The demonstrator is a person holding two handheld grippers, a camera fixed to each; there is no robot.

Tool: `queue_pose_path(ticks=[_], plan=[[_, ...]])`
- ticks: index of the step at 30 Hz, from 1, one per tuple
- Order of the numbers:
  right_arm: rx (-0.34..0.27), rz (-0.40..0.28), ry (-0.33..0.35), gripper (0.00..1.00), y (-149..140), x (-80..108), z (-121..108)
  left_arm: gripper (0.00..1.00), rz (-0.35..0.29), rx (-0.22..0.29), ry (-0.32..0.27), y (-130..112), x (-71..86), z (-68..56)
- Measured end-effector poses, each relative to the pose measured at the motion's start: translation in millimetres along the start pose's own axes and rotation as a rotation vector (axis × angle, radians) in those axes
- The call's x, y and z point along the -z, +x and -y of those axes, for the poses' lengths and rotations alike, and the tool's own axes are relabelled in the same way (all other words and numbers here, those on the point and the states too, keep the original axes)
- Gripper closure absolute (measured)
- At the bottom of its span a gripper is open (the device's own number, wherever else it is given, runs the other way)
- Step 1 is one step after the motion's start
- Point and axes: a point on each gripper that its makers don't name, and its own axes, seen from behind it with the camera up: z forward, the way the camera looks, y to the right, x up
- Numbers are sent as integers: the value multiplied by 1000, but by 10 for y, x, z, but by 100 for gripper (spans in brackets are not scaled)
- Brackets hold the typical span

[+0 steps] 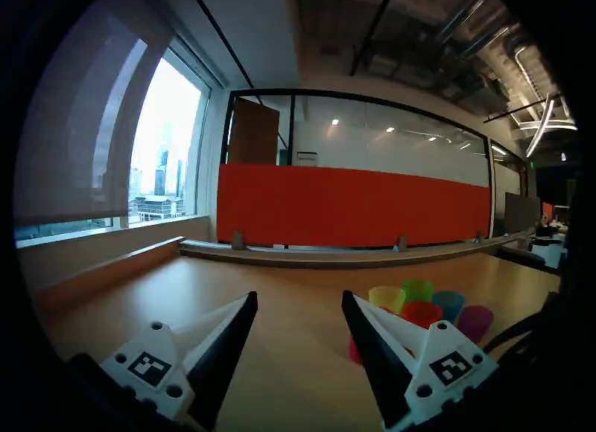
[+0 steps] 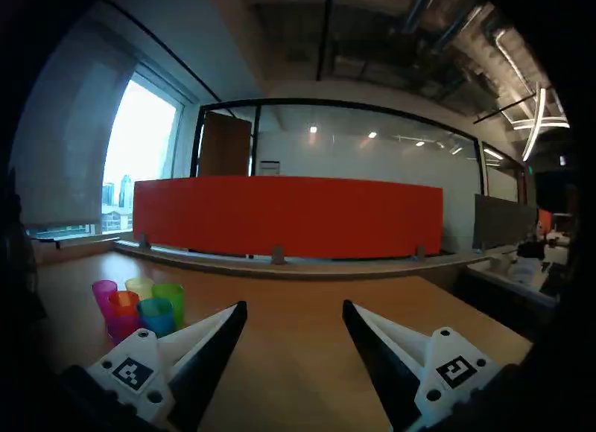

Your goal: Pour water

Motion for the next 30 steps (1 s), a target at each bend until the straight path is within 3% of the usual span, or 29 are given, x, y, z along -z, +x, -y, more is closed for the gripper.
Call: queue_pose_path(ticks=[9, 21, 30], plan=[[13, 37, 38, 1, 464, -63, 101, 16, 28, -34, -34, 539, -96, 4], [-8, 31, 76, 1, 1157, -150, 113, 16, 53, -3, -57, 1173, -270, 50], [-15, 32, 106, 1, 1397, -189, 140, 16, 41, -42, -137, 1428, -337, -77]])
